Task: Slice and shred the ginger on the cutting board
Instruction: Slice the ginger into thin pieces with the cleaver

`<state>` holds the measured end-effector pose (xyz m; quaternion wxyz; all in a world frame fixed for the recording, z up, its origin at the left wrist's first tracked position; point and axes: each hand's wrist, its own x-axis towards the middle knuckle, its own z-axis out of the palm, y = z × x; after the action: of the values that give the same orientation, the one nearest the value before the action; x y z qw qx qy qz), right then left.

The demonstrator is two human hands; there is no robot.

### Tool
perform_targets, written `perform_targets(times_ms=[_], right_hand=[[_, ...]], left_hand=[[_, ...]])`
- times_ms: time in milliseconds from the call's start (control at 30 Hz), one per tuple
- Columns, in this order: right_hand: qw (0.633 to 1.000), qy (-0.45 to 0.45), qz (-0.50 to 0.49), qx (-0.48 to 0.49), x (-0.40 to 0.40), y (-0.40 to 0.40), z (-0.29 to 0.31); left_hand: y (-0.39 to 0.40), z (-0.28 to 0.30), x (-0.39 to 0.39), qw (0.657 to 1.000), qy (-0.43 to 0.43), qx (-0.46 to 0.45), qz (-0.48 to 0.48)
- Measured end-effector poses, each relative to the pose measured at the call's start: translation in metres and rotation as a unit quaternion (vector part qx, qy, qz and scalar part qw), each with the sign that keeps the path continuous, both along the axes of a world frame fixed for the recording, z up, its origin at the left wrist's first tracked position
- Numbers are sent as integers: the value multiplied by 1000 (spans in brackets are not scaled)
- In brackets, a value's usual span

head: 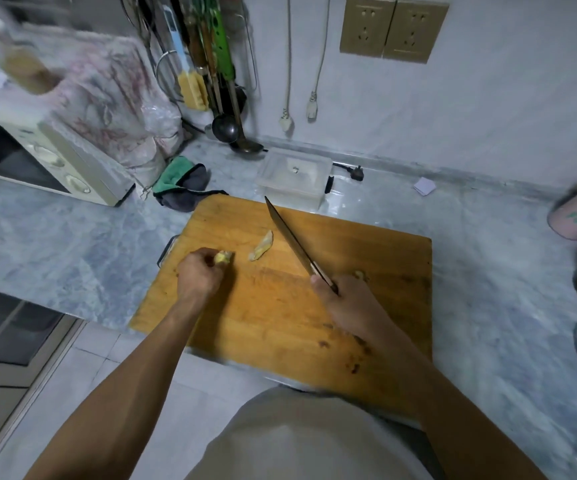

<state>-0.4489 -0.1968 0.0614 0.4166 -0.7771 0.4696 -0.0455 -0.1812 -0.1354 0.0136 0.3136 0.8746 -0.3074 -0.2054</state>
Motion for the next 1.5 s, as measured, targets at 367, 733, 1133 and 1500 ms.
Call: perform_targets(times_ms=[367, 733, 1133, 1500], right_hand=[[997, -57, -44, 22, 19, 3, 2], [997, -71, -31, 23, 25, 10, -12], [993, -81, -72, 43, 14, 9, -19], [991, -49, -100, 78, 11, 19, -14]], left_hand=[[3, -27, -4, 953, 253, -83, 146], [12, -28, -9, 973, 203, 32, 102], [26, -23, -43, 995, 45, 16, -86], [-11, -15, -88, 970, 222, -40, 92]])
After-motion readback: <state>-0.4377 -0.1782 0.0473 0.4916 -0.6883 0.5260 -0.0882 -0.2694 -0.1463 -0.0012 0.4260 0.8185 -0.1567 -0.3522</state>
